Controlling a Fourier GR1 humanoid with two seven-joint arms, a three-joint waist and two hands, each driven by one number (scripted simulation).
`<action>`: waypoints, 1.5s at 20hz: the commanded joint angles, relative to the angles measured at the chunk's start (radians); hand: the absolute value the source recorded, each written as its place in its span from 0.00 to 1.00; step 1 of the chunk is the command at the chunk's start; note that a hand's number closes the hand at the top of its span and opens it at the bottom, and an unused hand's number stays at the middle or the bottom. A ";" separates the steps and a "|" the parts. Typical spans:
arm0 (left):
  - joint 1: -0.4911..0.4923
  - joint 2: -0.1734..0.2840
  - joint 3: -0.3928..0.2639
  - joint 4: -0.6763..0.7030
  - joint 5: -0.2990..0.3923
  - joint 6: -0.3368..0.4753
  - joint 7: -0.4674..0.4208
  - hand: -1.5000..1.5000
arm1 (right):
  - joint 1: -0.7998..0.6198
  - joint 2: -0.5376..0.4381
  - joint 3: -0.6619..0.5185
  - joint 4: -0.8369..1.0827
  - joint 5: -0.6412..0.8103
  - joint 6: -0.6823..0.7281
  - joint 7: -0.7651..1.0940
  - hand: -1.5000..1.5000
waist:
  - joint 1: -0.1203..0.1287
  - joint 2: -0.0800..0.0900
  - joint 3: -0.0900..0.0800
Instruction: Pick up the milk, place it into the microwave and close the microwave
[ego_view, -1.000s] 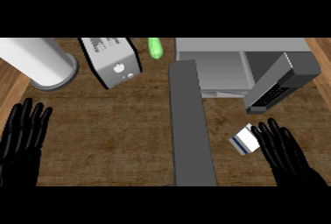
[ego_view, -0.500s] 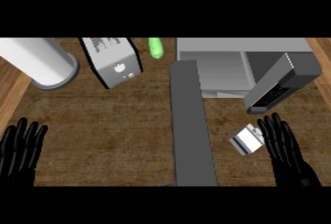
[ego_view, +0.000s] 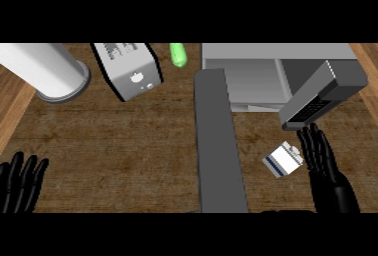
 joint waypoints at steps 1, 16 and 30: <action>0.004 -0.015 -0.014 -0.018 -0.017 0.000 0.019 0.00 | -0.058 -0.014 -0.059 0.115 -0.001 -0.011 -0.041 0.00 | -0.001 0.001 0.000; 0.051 -0.023 -0.034 -0.053 -0.028 -0.008 -0.004 0.00 | -0.181 -0.152 -0.228 0.572 -0.008 0.064 -0.324 0.00 | 0.001 0.001 0.000; 0.000 -0.023 -0.025 0.030 -0.036 -0.003 -0.017 0.00 | -0.448 -0.178 -0.257 1.053 0.087 -0.010 -0.476 0.00 | 0.004 0.003 0.001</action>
